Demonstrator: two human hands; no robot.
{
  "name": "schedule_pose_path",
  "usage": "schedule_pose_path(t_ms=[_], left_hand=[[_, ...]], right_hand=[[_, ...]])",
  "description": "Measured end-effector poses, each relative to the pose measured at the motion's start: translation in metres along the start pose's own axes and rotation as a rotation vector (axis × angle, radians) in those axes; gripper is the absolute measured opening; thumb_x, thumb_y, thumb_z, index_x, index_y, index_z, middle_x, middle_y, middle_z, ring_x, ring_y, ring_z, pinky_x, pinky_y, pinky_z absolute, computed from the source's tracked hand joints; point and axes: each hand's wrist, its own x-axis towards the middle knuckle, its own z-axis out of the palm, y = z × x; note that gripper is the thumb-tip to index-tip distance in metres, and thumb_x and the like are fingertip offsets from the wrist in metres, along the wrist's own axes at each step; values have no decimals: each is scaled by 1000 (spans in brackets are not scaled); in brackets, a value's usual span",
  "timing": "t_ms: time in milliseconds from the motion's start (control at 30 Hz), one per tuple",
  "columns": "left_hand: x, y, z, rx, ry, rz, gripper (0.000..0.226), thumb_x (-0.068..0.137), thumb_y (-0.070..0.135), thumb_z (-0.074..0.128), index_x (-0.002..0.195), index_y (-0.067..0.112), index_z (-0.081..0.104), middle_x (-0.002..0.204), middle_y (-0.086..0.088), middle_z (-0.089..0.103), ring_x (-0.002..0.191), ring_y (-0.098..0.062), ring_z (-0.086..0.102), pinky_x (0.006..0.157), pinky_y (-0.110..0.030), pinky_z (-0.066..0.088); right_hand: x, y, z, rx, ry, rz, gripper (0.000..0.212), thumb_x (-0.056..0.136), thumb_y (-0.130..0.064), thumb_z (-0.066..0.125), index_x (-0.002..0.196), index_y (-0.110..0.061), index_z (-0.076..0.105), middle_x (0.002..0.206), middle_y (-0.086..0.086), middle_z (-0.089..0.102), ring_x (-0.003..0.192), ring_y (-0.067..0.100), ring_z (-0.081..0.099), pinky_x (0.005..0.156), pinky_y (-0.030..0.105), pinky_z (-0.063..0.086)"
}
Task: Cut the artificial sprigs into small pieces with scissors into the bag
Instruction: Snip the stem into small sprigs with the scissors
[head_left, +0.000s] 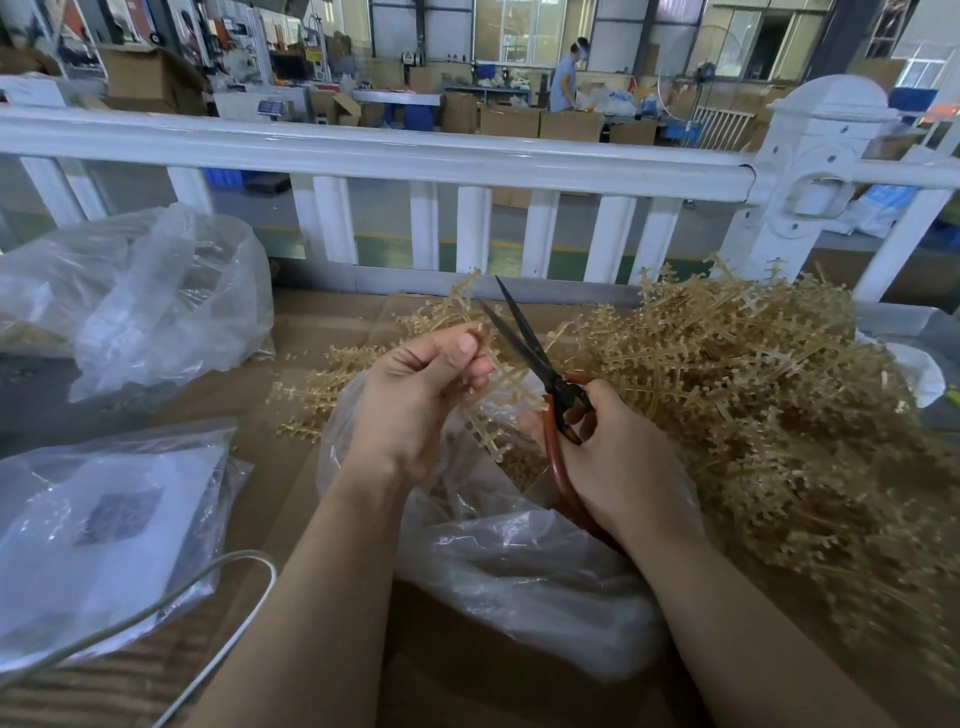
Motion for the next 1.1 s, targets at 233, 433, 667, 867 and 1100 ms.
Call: schedule_pose_path(t_ms=[233, 433, 667, 867, 1100], left_hand=[[-2, 0, 1, 208, 10, 111, 20, 91, 4, 64, 82, 15, 79, 73, -1, 72, 68, -7, 64, 71, -22, 55], [-2, 2, 1, 294, 6, 115, 33, 92, 1, 63, 78, 24, 81, 76, 0, 73, 67, -6, 63, 70, -21, 55], [-6, 3, 5, 339, -26, 141, 33, 93, -1, 61, 72, 19, 76, 67, -1, 68, 67, -9, 62, 71, -23, 55], [-6, 3, 5, 324, -33, 138, 34, 93, -1, 60, 72, 19, 75, 67, -1, 68, 68, -11, 62, 74, -25, 54], [-7, 3, 6, 382, -16, 183, 26, 93, -1, 60, 84, 18, 76, 66, 4, 69, 65, -6, 61, 68, -19, 53]], right_hand=[[-3, -5, -2, -48, 25, -68, 65, 72, -100, 31, 92, -41, 45, 75, -25, 58, 69, 0, 58, 54, 28, 51], [-4, -5, -4, -115, 49, -105, 57, 79, -92, 41, 86, -36, 40, 73, -19, 56, 59, 1, 56, 47, 26, 48], [-2, -3, -2, -132, 69, -143, 46, 87, -77, 55, 82, -34, 38, 61, -15, 51, 52, 5, 54, 44, 26, 38], [-2, -1, 0, -124, 78, -137, 48, 87, -78, 55, 80, -34, 37, 60, -15, 55, 53, 7, 57, 47, 32, 51], [-2, -5, -1, -151, 147, -193, 43, 87, -74, 49, 85, -34, 36, 56, -14, 47, 45, 3, 47, 39, 24, 39]])
